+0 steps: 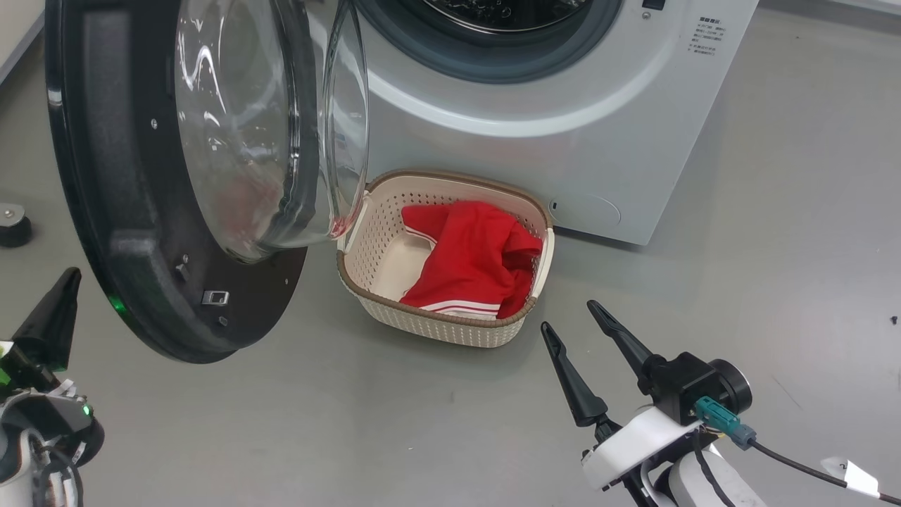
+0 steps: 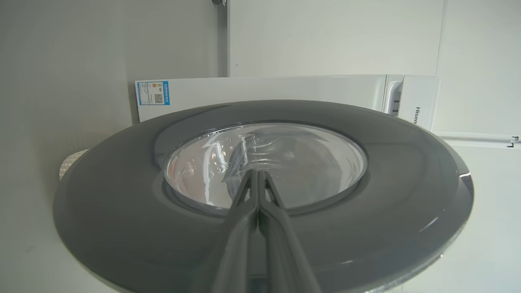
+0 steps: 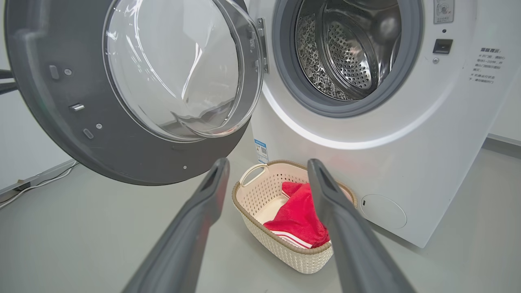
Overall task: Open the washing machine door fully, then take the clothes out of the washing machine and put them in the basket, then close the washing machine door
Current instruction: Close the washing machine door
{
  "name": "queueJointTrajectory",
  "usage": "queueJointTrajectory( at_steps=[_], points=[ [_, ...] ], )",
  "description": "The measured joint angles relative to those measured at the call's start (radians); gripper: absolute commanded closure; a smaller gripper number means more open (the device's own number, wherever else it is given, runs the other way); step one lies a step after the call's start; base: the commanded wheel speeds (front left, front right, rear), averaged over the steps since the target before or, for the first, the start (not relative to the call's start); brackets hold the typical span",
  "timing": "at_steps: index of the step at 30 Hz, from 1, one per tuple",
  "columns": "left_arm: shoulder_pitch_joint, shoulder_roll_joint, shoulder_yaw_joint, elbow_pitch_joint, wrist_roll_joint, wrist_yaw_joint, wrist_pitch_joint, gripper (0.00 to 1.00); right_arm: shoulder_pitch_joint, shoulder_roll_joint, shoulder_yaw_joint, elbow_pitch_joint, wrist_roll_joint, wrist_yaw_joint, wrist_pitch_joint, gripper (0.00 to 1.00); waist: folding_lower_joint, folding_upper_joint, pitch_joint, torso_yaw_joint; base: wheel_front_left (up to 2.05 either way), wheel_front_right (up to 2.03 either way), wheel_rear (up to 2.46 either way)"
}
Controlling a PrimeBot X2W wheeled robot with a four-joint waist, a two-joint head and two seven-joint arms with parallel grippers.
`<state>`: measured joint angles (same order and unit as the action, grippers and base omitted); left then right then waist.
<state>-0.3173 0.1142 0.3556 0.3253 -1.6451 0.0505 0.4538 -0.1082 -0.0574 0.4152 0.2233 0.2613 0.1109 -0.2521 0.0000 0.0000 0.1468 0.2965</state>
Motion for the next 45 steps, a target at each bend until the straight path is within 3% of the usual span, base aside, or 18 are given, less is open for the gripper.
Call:
queueJointTrajectory(
  at_steps=[3,10,26,45],
  points=[
    [0.0,0.0,0.013,-0.002,-0.034,0.028,0.042,1.0,0.0,0.0,0.0,0.002,0.0,0.0,0.0,0.0,0.0,0.0,-0.002,0.001,0.0,0.0,0.0],
    [0.0,-0.013,0.037,-0.016,-0.126,0.048,0.124,1.0,0.0,0.0,0.001,0.007,0.0,0.0,0.0,0.0,0.0,0.0,-0.008,0.003,0.0,0.0,0.0],
    [0.026,-0.023,-0.007,-0.076,-0.152,0.058,0.241,1.0,0.0,0.0,0.013,0.012,0.0,0.0,0.0,0.0,0.0,0.0,-0.012,-0.006,0.0,0.0,0.0],
    [0.096,-0.052,-0.071,-0.161,-0.192,0.064,0.303,1.0,-0.008,0.0,0.058,0.022,0.003,0.001,0.0,0.0,0.0,0.0,-0.001,-0.102,0.0,0.0,0.0]
  ],
)
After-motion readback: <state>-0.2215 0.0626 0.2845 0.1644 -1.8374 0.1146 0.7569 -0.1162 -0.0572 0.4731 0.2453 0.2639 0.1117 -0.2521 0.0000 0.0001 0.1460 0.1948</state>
